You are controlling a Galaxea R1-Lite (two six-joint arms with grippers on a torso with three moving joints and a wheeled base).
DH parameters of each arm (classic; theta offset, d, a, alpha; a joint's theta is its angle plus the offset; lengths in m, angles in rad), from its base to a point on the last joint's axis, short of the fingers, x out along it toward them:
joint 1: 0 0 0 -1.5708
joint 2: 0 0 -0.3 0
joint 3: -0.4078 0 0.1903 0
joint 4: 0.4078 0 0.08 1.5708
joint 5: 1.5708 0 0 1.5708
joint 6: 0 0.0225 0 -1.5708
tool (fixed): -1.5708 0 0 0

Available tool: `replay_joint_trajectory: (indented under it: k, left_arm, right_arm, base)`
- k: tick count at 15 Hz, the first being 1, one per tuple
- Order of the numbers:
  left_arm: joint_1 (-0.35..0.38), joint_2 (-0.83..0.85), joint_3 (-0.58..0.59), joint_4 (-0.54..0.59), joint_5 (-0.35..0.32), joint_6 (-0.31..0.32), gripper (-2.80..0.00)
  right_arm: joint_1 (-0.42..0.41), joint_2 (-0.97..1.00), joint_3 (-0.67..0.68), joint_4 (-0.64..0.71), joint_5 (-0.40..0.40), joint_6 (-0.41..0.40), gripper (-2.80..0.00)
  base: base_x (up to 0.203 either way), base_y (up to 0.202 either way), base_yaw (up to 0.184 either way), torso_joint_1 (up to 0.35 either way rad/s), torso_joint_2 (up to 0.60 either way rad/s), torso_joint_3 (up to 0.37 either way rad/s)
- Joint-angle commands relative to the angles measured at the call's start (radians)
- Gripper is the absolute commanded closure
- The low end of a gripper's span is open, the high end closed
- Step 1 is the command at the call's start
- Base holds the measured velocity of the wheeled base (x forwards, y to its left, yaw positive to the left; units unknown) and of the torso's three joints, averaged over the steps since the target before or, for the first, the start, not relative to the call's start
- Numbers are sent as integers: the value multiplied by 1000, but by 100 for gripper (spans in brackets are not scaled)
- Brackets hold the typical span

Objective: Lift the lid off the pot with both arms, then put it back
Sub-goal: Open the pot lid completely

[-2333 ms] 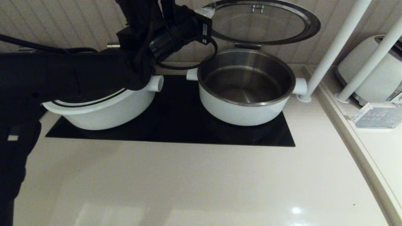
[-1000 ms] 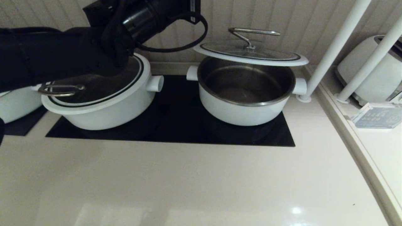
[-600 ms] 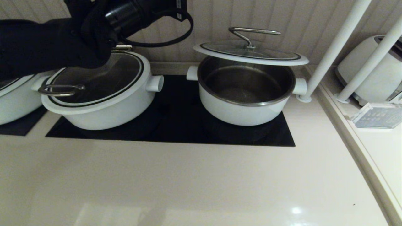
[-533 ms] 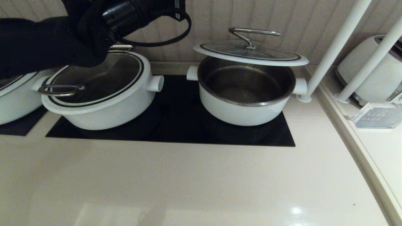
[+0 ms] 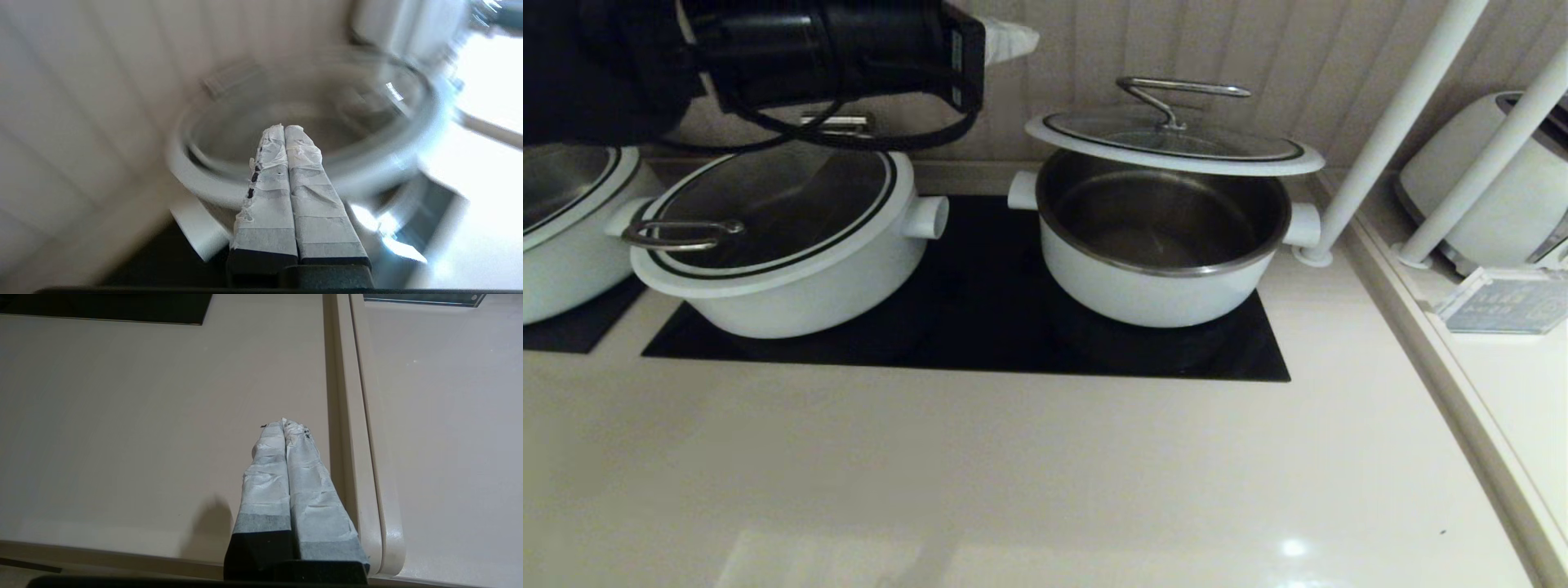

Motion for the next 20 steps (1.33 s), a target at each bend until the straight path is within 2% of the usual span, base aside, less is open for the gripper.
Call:
replay_joint_trajectory:
  k: [1,5,8,10,15,18,20]
  left_arm:
    - [-4,-81,139,19,-22,1,0]
    - [-51,-156,375,15,-31,7,0]
    - [-72,-120,445,-135,-26,11,0]
    - [-72,-84,467,-196,-20,11,0]
    - [-71,-22,465,-226,-9,15,0]
    - [-71,26,452,-329,38,15,0]
    - [-71,43,426,-346,47,22,0]
  right_arm:
    - [1,1,0,0,1,-1,0]
    - [0,1,0,0,1,-1,0]
    - [-1,1,0,0,0,0,0]
    - [1,1,0,0,0,-2,0]
    - [1,1,0,0,1,-1,0]
    - [1,1,0,0,0,0,0]
    - [1,1,0,0,0,-1,0]
  base:
    - [0,0,0,0,0,0]
    - [0,0,0,0,0,0]
    - [0,0,0,0,0,0]
    - [0,0,0,0,0,0]
    - [0,0,0,0,0,0]
    - [0,0,0,0,0,0]
    - [0,0,0,0,0,0]
